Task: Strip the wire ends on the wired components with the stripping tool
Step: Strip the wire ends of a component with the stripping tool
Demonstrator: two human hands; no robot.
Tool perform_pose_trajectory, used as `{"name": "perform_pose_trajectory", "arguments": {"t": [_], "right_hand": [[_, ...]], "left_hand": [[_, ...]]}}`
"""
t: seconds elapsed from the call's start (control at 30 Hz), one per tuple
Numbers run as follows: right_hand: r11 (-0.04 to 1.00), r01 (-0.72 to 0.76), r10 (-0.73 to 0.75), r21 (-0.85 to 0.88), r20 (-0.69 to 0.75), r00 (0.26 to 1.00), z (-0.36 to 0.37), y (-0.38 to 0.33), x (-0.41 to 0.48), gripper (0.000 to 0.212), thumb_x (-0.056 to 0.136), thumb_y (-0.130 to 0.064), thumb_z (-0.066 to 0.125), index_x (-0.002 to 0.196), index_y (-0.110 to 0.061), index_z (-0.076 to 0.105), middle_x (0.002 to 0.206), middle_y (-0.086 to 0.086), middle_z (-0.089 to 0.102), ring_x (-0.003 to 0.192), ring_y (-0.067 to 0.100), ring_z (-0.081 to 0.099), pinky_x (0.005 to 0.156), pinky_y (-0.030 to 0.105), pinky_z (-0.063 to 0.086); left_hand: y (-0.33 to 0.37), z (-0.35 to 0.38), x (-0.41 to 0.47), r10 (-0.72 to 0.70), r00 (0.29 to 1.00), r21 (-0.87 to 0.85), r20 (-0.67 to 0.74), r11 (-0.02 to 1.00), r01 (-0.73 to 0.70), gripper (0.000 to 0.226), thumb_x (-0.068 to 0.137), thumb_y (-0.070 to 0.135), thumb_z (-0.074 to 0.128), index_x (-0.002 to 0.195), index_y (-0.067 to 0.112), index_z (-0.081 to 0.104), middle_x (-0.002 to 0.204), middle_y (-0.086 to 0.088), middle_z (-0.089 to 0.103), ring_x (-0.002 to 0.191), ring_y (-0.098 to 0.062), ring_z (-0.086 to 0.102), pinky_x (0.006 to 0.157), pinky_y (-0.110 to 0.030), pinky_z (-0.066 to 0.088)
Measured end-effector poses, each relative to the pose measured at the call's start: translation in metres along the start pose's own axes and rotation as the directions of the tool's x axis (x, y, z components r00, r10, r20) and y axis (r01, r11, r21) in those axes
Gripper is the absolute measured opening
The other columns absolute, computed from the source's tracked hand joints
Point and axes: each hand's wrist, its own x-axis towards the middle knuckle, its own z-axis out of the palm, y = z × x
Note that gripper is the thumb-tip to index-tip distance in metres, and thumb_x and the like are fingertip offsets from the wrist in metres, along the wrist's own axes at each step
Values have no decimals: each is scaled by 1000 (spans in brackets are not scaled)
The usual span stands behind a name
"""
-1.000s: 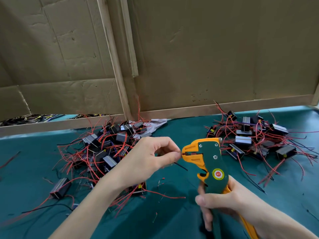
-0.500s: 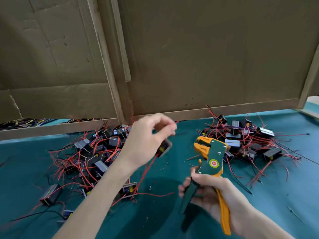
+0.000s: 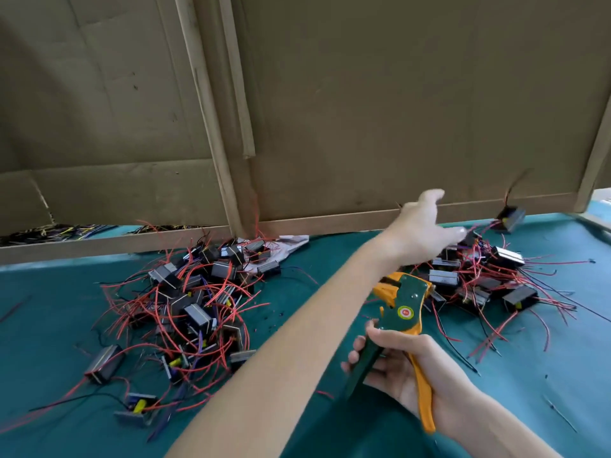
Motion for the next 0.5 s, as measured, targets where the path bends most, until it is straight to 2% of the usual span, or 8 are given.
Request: {"name": "perform_pose_trajectory", "arguments": {"t": [0.1, 0.17, 0.23, 0.3, 0.37, 0.43, 0.5], "right_hand": [[1000, 12, -12, 14, 1, 1000, 0, 0, 1, 9, 65, 0, 69, 73, 2, 67, 74, 23, 60, 61, 36, 63, 65, 49, 58], [1000, 24, -24, 9, 1, 1000, 0, 0, 2, 5, 64, -1, 69, 68, 0, 69, 73, 22, 61, 61, 35, 64, 64, 48, 59], [999, 49, -49, -7, -6, 999, -1, -1, 3, 2, 65, -2, 69, 66, -2, 70, 73, 22, 61, 62, 35, 64, 65, 47, 59], [997, 71, -71, -14, -14, 997, -2, -2, 5, 1, 66, -2, 69, 66, -2, 70, 73, 22, 61, 63, 35, 64, 65, 47, 59], [996, 82, -82, -17, -19, 996, -4, -2, 6, 2, 68, -2, 69, 66, -2, 69, 74, 22, 61, 63, 35, 64, 65, 48, 58], [996, 83, -84, -23, -22, 996, -5, -2, 6, 4, 70, -2, 68, 67, -2, 69, 75, 22, 61, 64, 35, 65, 66, 48, 58], [996, 86, -87, -24, -21, 996, -7, -2, 7, 4, 71, -2, 68, 68, -2, 68, 76, 22, 61, 64, 35, 64, 68, 48, 58]], "left_hand": [[-34, -31, -37, -39, 999, 100, -24, 994, 41, 43, 94, 7, 51, 136, 12, 44, 136, -11, 49, 108, -23, 60, 92, -32, 49], [-54, -59, -69, -82, 996, 132, 35, 988, 77, 38, 88, -9, 45, 120, 10, 55, 118, -7, 60, 92, -12, 63, 82, -21, 50], [-69, -85, -102, -157, 974, 265, 164, 958, 110, 42, 82, -15, 42, 111, 10, 60, 104, -1, 64, 78, 7, 58, 72, -8, 44], [-84, -102, -129, -306, 916, 480, 258, 864, 153, 40, 81, -8, 50, 109, 17, 62, 103, 7, 64, 78, 8, 55, 70, -8, 43], [-97, -109, -147, -445, 852, 637, 277, 748, 183, 36, 79, 6, 62, 111, 24, 62, 108, 12, 61, 92, -3, 56, 81, -18, 47], [-107, -110, -160, -520, 809, 679, 275, 701, 220, 40, 77, 17, 71, 113, 30, 60, 110, 15, 54, 105, -7, 51, 89, -26, 45], [-117, -107, -165, -512, 818, 694, 261, 689, 210, 42, 75, 25, 74, 113, 35, 58, 110, 15, 51, 107, -5, 42, 82, -24, 39]]}}
